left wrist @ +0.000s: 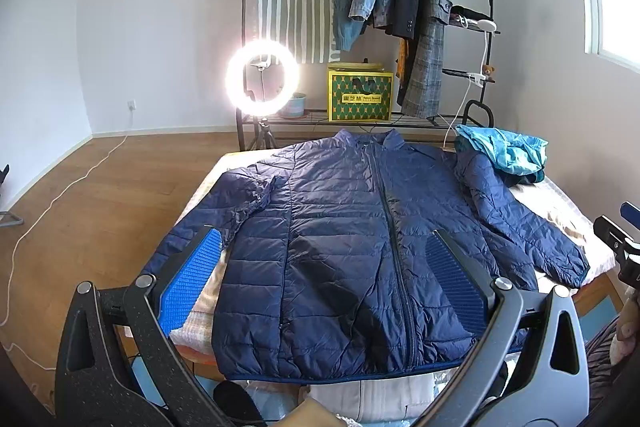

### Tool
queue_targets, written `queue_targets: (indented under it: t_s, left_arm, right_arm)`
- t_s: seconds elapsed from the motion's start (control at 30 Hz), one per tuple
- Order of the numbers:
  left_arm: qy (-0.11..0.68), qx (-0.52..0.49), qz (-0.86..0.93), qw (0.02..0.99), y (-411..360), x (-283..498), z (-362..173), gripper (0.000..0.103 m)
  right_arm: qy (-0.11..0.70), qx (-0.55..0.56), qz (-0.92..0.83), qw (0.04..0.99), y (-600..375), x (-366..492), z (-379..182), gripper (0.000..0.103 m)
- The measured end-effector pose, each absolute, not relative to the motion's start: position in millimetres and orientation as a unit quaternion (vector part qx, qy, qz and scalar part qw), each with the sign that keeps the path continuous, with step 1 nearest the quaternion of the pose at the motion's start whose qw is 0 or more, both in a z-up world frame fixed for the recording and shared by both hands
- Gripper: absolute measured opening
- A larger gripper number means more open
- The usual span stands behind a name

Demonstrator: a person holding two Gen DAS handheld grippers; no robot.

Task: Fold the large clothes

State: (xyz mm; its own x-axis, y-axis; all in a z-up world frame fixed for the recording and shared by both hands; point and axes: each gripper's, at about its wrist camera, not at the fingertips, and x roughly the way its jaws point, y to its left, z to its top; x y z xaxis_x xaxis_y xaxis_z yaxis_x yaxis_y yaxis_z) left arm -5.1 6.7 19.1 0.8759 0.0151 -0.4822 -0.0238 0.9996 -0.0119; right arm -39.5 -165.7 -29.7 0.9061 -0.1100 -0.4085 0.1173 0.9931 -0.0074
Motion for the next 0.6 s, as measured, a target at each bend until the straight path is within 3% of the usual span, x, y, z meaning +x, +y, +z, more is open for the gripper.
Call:
queue_targets:
  t_s: [0.6]
  left_arm:
    - [0.245,-0.01,0.011,0.969,6.3,-5.7,24.5,0.103]
  right_arm:
    - [0.204,0.008,-0.056,0.977,-163.1,-40.3,-28.0,0.102]
